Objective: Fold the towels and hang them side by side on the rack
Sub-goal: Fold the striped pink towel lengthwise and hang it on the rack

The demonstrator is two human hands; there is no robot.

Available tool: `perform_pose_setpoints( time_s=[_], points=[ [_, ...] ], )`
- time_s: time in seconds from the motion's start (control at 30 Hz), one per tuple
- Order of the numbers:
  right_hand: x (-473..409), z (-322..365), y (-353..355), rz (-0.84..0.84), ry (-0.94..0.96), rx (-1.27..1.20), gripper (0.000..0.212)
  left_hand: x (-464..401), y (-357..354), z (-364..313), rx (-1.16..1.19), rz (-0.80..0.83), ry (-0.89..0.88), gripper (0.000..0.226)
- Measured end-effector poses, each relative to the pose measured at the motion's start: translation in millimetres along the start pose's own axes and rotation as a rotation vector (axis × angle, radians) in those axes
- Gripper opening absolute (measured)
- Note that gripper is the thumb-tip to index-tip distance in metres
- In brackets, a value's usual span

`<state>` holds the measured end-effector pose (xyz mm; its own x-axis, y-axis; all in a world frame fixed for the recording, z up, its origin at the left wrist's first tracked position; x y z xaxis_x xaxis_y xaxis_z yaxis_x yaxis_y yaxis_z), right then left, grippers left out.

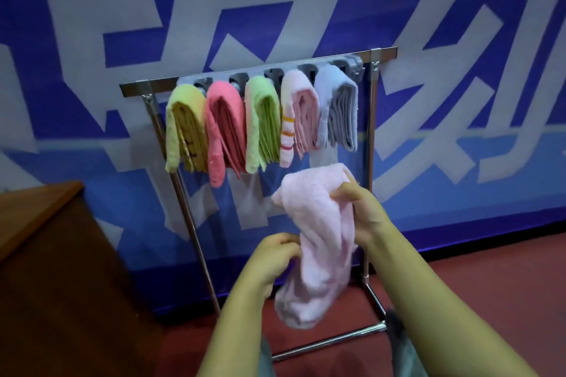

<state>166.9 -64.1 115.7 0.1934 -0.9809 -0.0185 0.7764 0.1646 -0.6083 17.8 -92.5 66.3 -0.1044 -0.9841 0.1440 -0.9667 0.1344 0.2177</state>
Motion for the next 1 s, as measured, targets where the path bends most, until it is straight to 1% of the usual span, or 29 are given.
perform_pose_setpoints(
  time_s=[0.03,0.07,0.1,0.13,0.17,0.2,0.27,0.3,0.37,0.4,0.47,0.5,0.53,0.57,0.6,0.67,0.7,0.73,0.77,0.8,0.83,0.87,0.9,0.93,1.0],
  points=[
    [-3,4,-3,0.040,0.057,0.067,0.034,-3,5,-4,0.040,-0.092,-0.040,0.019],
    [-5,5,-5,0.056,0.091,0.169,0.039,-5,12,-5,0.137,-0.183,-0.056,0.012],
    [-4,4,-9,0.076,0.099,0.262,0.040,-8,18,-7,0.273,-0.230,-0.039,0.015],
    [-4,3,-11,0.092,0.094,0.349,0.039,-11,20,-9,0.429,-0.223,-0.003,0.029],
    [-3,3,-14,0.118,0.083,0.427,0.037,-15,21,-12,0.581,-0.172,0.031,0.045],
    [-3,2,-16,0.154,0.078,0.502,0.033,-18,22,-16,0.676,-0.118,0.055,0.058],
    [0,6,-23,0.245,0.085,0.688,0.021,-22,22,-26,0.711,-0.021,0.050,0.072],
    [2,8,-28,0.298,0.090,0.794,0.019,-22,21,-33,0.696,0.009,0.039,0.073],
    [4,9,-34,0.385,0.117,1.028,0.030,-23,19,-45,0.640,0.014,-0.011,0.065],
    [4,8,-35,0.408,0.135,1.121,0.034,-24,18,-52,0.610,0.009,-0.063,0.055],
    [3,5,-32,0.414,0.145,1.225,0.035,-24,18,-66,0.543,-0.060,-0.189,0.025],
    [3,5,-30,0.409,0.142,1.232,0.028,-24,18,-72,0.525,-0.103,-0.246,0.015],
    [3,4,-27,0.402,0.116,1.204,0.015,-25,18,-76,0.534,-0.125,-0.298,0.011],
    [3,3,-23,0.398,0.096,1.158,0.012,-24,18,-82,0.573,-0.125,-0.343,0.010],
    [3,3,-17,0.392,0.054,1.065,0.023,-22,18,-87,0.634,-0.110,-0.381,0.010],
    [1,1,-6,0.340,-0.035,0.726,0.042,-20,18,-93,0.757,-0.052,-0.438,0.014],
    [0,0,-2,0.298,-0.051,0.547,0.048,-18,17,-95,0.797,-0.010,-0.450,0.020],
    [-1,2,-2,0.255,-0.051,0.372,0.046,-16,16,-96,0.809,0.038,-0.456,0.025],
    [-2,5,-2,0.207,-0.024,0.231,0.031,-14,12,-96,0.804,0.093,-0.448,0.028],
    [-1,10,-4,0.149,0.017,0.152,0.013,-13,8,-95,0.772,0.130,-0.437,0.029],
    [-2,15,-5,0.094,0.073,0.150,0.015,-12,6,-93,0.739,0.141,-0.422,0.029],
    [-3,20,-8,0.056,0.115,0.185,0.019,-13,6,-91,0.711,0.125,-0.412,0.027],
    [-5,23,-10,0.023,0.164,0.226,0.018,-14,7,-88,0.684,0.093,-0.397,0.025],
    [-4,28,-14,-0.024,0.208,0.272,0.017,-16,10,-83,0.615,0.040,-0.391,0.020],
    [-4,32,-20,-0.092,0.273,0.333,0.016,-20,16,-81,0.341,-0.133,-0.409,0.010]
  ],
)
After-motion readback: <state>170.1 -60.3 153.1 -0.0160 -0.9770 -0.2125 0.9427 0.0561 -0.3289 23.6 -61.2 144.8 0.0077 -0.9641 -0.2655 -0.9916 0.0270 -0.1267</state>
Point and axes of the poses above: each hand's wrist, its own x-axis away from the middle knuckle, its own y-axis out of the back of the hand, z = x × y, the point moved 5 cm from there along -x, towards the middle knuckle, and after that the axes turned 1 degree about z, right-handed, at the moved point
